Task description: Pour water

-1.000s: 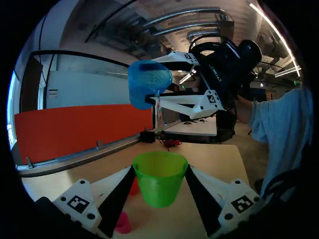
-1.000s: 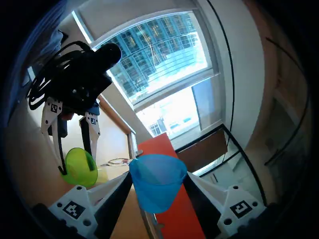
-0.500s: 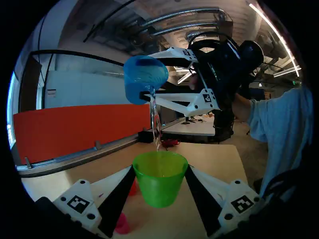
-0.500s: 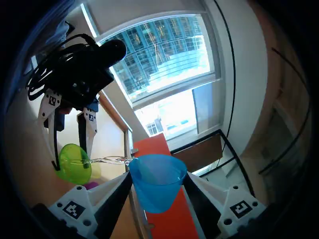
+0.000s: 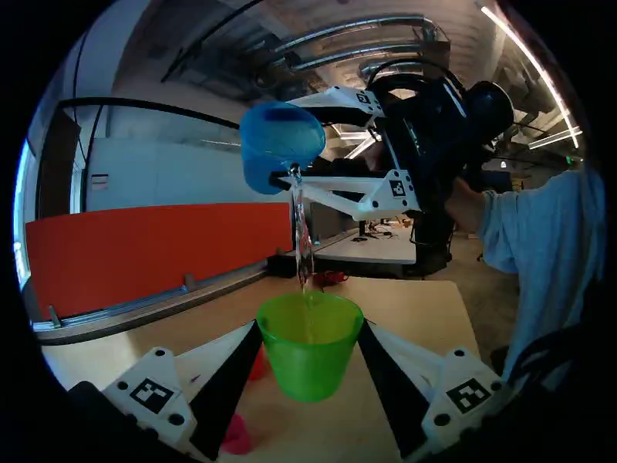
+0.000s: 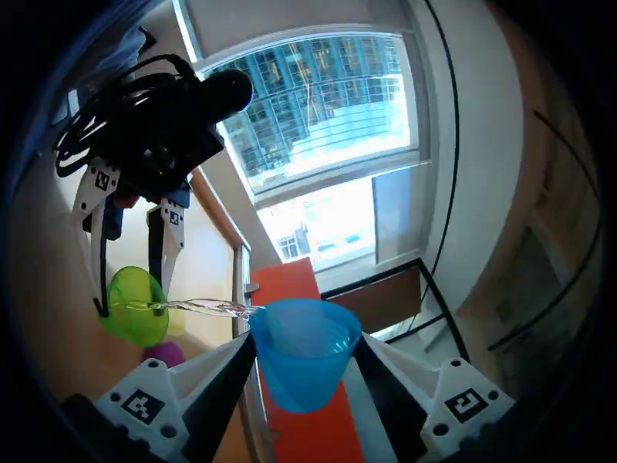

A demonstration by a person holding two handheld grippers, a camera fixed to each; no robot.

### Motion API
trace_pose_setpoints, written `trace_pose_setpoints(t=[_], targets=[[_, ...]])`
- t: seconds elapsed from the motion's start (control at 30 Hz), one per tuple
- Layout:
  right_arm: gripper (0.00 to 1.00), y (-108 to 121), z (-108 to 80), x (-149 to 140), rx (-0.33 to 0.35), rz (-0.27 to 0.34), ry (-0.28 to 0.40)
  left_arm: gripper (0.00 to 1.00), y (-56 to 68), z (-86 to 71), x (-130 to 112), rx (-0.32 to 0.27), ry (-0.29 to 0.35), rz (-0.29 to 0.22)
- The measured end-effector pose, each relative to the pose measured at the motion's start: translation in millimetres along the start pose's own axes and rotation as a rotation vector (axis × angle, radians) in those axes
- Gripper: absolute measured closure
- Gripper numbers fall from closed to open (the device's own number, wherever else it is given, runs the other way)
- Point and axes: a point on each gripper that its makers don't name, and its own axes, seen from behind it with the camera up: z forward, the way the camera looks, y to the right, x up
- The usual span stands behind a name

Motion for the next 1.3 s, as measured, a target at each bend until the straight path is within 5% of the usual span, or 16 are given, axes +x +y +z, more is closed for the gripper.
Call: trace_pose_setpoints(t=[1.3], targets=[[0.10,30,2.9,11,-0.050,-0.198,0.000,0.13,0.5,0.8,4,-0.001,0.006,0.001]])
